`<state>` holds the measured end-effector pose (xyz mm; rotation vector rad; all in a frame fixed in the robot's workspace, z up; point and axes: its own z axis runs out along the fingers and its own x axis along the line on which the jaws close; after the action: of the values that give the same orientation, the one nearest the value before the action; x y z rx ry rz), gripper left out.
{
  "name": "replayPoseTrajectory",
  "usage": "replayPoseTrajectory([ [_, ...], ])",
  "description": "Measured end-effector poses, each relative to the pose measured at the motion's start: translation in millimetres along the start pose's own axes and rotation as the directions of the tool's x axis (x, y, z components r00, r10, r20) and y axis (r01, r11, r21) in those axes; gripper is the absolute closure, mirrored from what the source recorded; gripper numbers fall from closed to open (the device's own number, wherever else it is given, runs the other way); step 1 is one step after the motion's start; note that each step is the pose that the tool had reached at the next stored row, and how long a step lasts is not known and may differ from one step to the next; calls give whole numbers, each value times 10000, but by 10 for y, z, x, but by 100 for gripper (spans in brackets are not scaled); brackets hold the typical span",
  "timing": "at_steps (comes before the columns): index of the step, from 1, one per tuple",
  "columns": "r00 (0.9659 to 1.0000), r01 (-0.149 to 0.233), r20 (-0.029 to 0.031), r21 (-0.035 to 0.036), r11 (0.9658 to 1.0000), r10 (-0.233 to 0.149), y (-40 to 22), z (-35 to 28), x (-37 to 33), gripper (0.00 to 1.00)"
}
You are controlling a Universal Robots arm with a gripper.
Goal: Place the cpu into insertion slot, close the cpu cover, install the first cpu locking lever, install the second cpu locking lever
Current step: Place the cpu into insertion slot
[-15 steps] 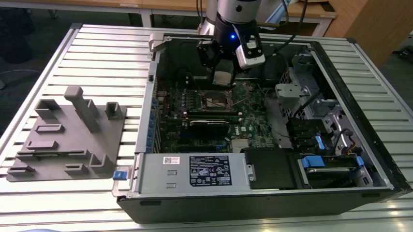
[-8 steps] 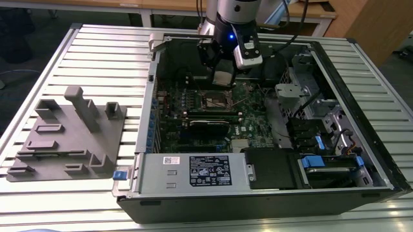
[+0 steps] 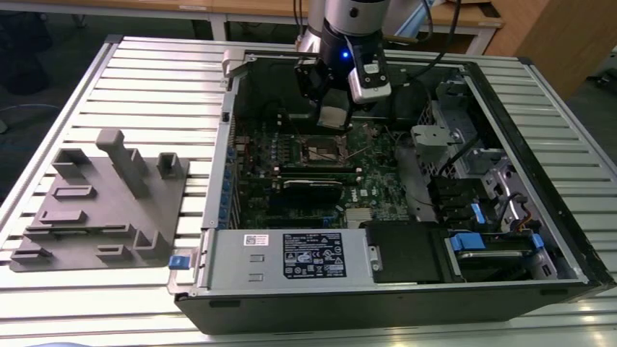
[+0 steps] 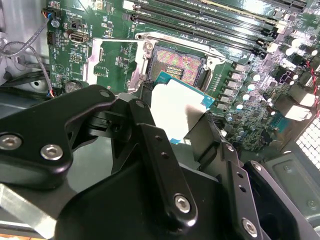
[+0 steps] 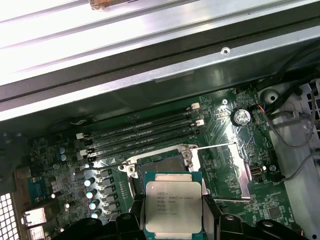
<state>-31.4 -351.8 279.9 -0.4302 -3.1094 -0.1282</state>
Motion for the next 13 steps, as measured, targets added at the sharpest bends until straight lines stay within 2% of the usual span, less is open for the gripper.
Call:
replayPoseTrajectory([
  [7, 9999, -120, 10, -1, 9999, 120, 0, 1, 0, 46],
  [10, 9988, -498, 40, -6, 9988, 498, 0, 3, 0, 46],
  [13, 9951, -985, 79, -15, 9951, 985, -1, 7, 0, 46],
])
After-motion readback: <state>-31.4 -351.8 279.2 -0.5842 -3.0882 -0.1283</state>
